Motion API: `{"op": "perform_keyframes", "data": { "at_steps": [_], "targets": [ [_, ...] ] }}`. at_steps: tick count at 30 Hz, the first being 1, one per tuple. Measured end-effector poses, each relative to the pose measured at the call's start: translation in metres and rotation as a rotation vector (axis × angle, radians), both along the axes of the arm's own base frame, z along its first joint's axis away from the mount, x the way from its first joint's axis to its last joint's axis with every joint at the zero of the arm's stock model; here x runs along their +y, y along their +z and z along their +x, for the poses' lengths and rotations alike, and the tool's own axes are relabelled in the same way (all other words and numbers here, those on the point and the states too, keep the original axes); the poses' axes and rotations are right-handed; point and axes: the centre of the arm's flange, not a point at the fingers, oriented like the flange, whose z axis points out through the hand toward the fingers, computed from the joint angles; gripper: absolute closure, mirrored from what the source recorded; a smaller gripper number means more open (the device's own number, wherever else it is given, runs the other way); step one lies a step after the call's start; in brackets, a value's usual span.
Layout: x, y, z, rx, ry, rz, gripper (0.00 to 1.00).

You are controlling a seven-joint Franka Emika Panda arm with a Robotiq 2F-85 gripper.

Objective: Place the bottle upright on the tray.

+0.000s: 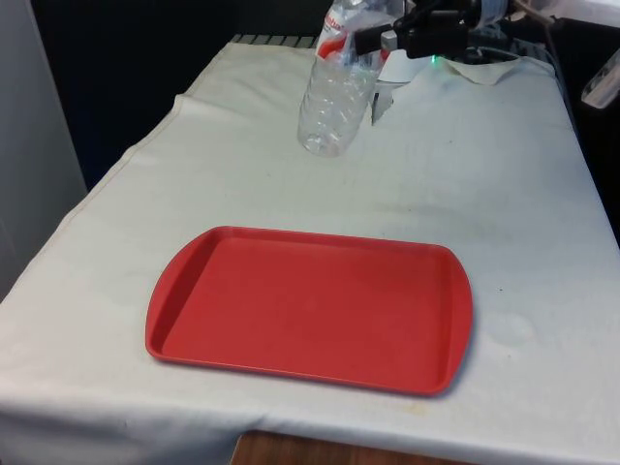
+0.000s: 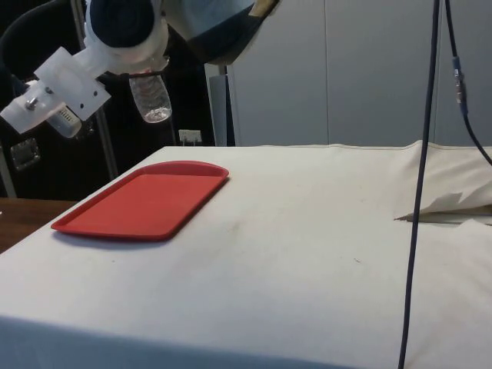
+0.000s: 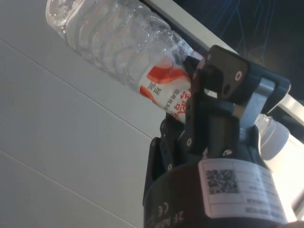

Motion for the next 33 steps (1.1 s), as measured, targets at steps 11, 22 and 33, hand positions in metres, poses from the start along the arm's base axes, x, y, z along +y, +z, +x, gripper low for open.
{"op": "perform_keyframes", "data": {
  "at_steps": [11, 22, 33],
  "targets": [
    [-0.002, -0.003, 0.001, -0.053, -0.008, 0.054, 0.66],
    [-0.006, -0.013, 0.003, -0.09, -0.012, 0.12, 0.66],
    [-0.013, -0.022, 0.011, -0.075, -0.026, 0.187, 0.66]
  ]
}}
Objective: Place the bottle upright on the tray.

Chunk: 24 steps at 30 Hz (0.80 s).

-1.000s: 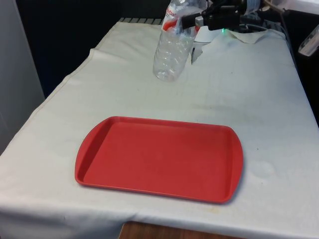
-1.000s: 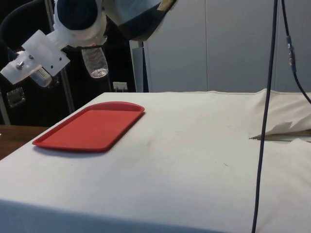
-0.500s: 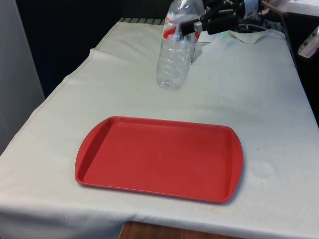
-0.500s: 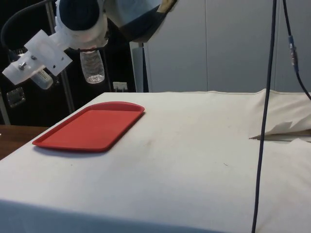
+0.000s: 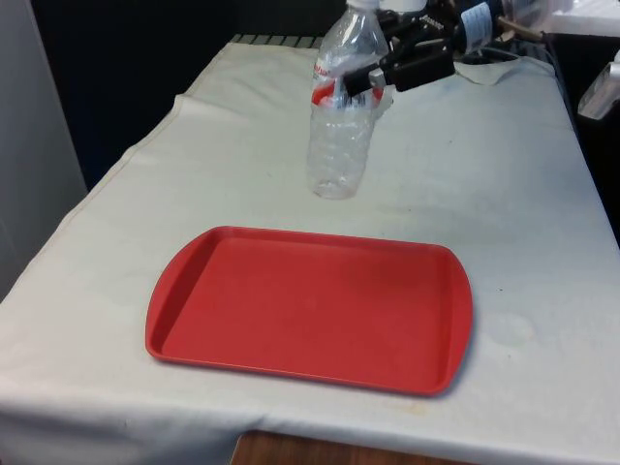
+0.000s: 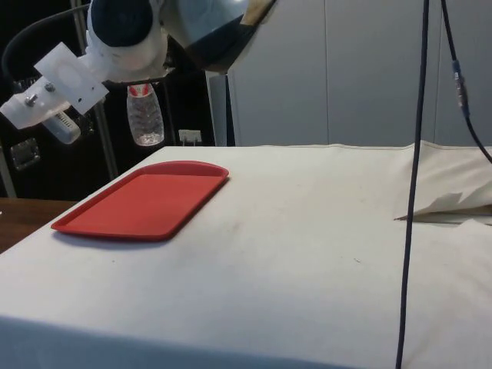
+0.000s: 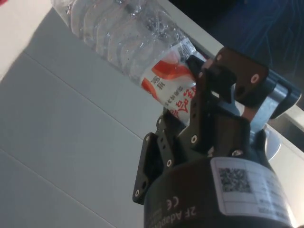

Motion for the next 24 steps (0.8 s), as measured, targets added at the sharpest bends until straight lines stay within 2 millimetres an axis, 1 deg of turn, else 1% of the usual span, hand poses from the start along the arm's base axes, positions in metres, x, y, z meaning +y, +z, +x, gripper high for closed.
{"op": "perform_keyframes", "data": {
  "at_steps": [14, 24],
  "targets": [
    [0.0, -0.012, 0.006, 0.03, 0.0, 0.011, 0.66],
    [0.0, -0.027, 0.006, 0.041, -0.006, 0.028, 0.66]
  ]
}}
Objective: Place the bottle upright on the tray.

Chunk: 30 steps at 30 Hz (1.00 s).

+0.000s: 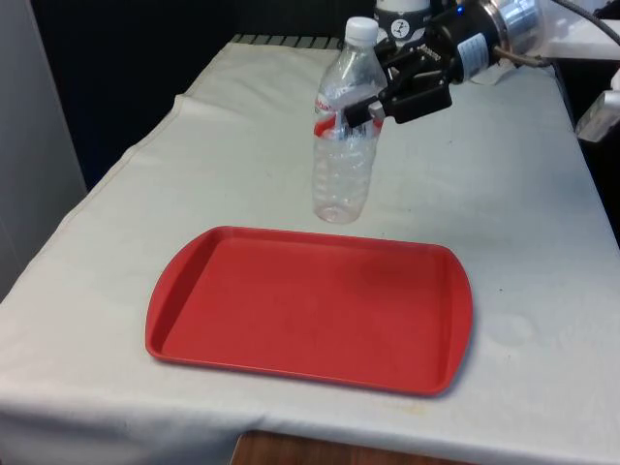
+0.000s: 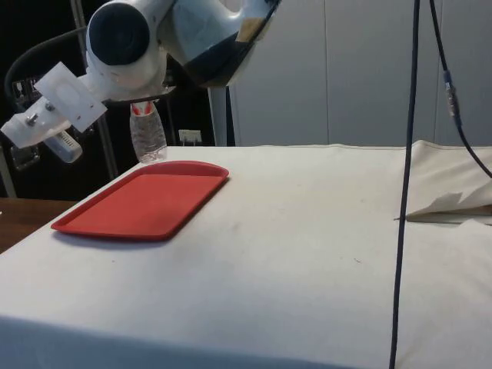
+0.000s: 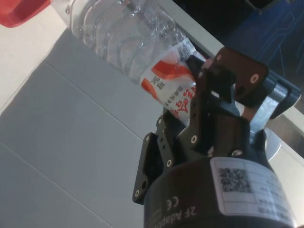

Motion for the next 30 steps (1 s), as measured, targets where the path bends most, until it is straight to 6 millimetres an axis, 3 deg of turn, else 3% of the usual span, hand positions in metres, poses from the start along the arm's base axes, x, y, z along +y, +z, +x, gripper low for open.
{"op": "perform_keyframes", "data": {
  "at_steps": [13, 30],
  "targets": [
    [0.0, -0.022, 0.0, 0.002, -0.021, 0.081, 0.66],
    [-0.001, -0.036, 0.004, 0.02, -0.039, 0.121, 0.66]
  ]
}}
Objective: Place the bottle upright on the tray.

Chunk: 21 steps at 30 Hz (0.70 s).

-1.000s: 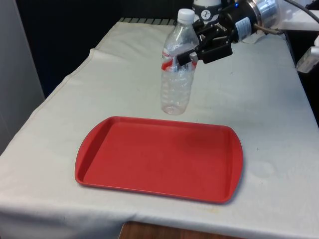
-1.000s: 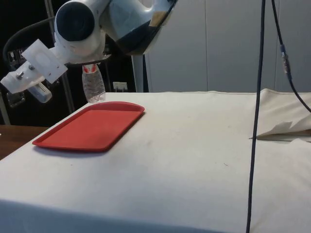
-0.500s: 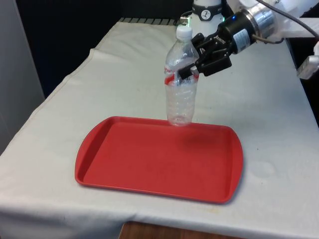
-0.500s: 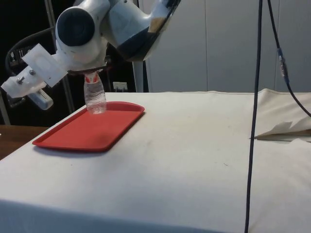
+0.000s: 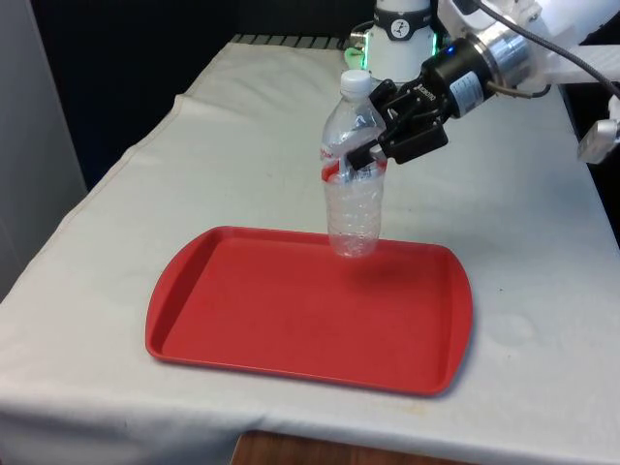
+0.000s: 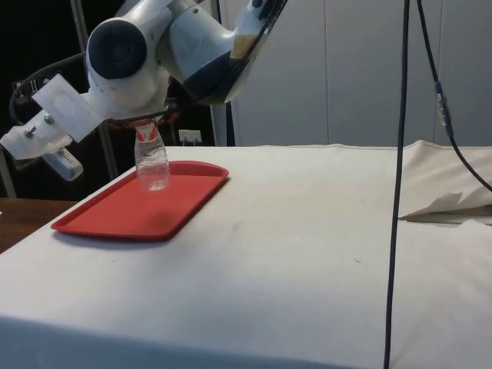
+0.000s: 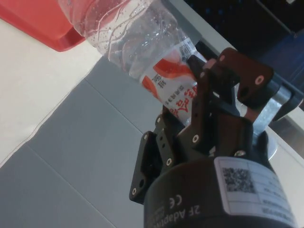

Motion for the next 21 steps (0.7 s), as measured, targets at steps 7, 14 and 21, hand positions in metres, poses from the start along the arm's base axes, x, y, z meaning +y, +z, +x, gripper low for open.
{"op": "perform_keyframes", "data": {
  "at_steps": [7, 14, 21],
  "targets": [
    [0.001, -0.005, -0.001, -0.001, -0.005, -0.018, 0.66],
    [0.006, -0.013, -0.003, -0.023, -0.009, -0.056, 0.66],
    [0.009, -0.019, -0.005, -0.042, -0.019, -0.09, 0.66]
  ]
}}
